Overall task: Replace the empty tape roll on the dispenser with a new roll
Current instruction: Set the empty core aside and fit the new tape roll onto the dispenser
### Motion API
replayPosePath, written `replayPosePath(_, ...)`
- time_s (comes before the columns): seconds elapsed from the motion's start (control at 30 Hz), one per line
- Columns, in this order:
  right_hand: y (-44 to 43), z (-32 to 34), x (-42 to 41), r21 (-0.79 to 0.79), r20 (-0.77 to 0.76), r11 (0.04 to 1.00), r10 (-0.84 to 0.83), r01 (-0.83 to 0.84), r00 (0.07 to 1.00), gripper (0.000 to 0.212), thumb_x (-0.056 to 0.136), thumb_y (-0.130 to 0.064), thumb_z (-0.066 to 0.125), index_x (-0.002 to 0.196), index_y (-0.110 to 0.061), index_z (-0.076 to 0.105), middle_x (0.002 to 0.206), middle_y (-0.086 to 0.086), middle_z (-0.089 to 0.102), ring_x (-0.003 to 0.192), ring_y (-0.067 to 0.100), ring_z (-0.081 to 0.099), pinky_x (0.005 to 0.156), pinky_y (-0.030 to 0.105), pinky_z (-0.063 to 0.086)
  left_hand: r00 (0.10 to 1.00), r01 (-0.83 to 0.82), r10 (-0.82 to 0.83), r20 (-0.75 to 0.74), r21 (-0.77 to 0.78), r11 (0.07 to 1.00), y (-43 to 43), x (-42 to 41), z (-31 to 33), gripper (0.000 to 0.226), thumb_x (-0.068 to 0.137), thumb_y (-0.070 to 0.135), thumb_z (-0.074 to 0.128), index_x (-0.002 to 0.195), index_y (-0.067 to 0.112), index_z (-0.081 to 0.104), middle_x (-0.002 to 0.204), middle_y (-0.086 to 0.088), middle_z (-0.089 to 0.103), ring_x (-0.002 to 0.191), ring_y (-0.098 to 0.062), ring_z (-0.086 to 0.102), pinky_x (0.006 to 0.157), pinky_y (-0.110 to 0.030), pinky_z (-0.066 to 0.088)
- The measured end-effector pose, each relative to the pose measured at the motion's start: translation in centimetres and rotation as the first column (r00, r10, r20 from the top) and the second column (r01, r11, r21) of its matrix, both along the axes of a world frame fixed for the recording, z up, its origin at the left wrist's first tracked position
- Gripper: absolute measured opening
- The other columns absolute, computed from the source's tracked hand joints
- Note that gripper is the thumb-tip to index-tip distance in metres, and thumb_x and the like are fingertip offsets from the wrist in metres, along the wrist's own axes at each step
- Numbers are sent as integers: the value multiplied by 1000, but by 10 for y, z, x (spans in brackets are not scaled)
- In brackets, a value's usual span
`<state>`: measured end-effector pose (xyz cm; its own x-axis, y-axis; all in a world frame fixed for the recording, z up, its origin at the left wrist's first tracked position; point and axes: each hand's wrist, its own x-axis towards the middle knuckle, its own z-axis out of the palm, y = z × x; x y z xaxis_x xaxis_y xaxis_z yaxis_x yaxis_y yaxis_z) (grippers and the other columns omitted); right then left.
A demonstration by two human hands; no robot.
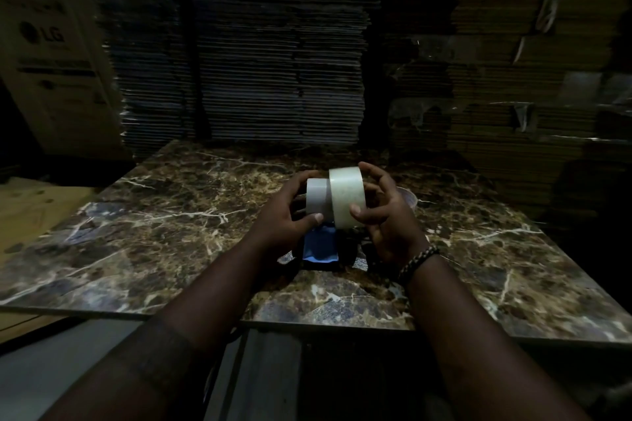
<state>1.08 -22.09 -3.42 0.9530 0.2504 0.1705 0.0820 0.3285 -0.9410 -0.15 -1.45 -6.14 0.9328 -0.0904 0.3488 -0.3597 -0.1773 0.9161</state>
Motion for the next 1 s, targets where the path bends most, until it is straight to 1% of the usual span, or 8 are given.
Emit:
replayPosePath(0.13, 1, 0, 1, 0, 0, 1000, -6, 6, 1000, 79, 83, 24, 58, 144, -25, 49, 127, 8, 60, 111, 27, 61, 69, 34, 60, 1000, -11, 11, -5, 17, 1000, 1, 3, -2, 73, 89, -9, 74, 147, 29, 49, 141, -8, 62, 124, -24, 67, 96, -38, 61)
replayPosePath(0.27, -2, 2, 3, 42, -24, 999, -10, 11, 1000, 78, 83, 24, 56, 142, -27, 52, 124, 9, 59, 110, 31, 58, 79, 43, 59, 999, -27, 27, -18, -25, 999, 0, 1, 0, 71, 91, -4, 73, 134, 48, 52, 135, 1, 63, 118, -16, 69, 93, -37, 61)
replayPosePath(0.37, -3, 2, 2, 34, -25, 999, -5, 5, 1000, 77, 83, 24, 57, 140, -28, 52, 126, 10, 58, 112, 32, 58, 78, 41, 59, 1000, -27, 27, -16, -20, 999, -1, 0, 0, 74, 92, -5, 72, 129, 55, 50, 133, 5, 63, 117, -11, 68, 91, -30, 60)
replayPosePath(0.5, -2, 3, 1, 17, -23, 1000, -17, 17, 1000, 77, 82, 24, 58, 139, -27, 52, 124, 9, 58, 110, 30, 59, 72, 37, 60, 999, -32, 32, -18, -28, 999, -2, 0, 1, 77, 92, -3, 73, 123, 65, 53, 136, 5, 62, 120, -14, 67, 96, -40, 61)
replayPosePath(0.63, -4, 1, 3, 18, -31, 999, -44, 44, 999, 80, 79, 25, 59, 141, -25, 52, 128, 12, 57, 112, 32, 59, 73, 37, 60, 999, -32, 32, -8, 0, 999, -1, -2, 3, 70, 93, -2, 73, 131, 53, 51, 136, 3, 62, 120, -14, 68, 99, -47, 61)
replayPosePath(0.77, -2, -1, 4, -14, -29, 999, -38, 38, 999, 84, 76, 26, 61, 143, -25, 51, 132, 14, 54, 114, 33, 58, 73, 38, 60, 1000, -11, 11, 2, 15, 1000, 0, -3, 4, 70, 93, -1, 73, 131, 54, 51, 138, 2, 61, 123, -18, 67, 100, -52, 60)
replayPosePath(0.9, -1, -1, 4, -12, -25, 999, -34, 34, 999, 85, 76, 27, 60, 144, -24, 50, 134, 15, 53, 117, 35, 56, 78, 43, 60, 1000, -12, 12, -6, 19, 1000, 1, -3, 3, 67, 92, 1, 73, 139, 43, 50, 140, -1, 60, 124, -21, 67, 100, -53, 60)
replayPosePath(1.0, -2, -2, 5, 3, -20, 1000, -22, 22, 1000, 85, 76, 27, 58, 142, -26, 50, 135, 14, 53, 119, 37, 55, 76, 43, 60, 1000, -6, 6, -19, 5, 1000, 1, -2, 2, 68, 91, 2, 74, 139, 44, 51, 140, 0, 61, 124, -21, 67, 100, -52, 60)
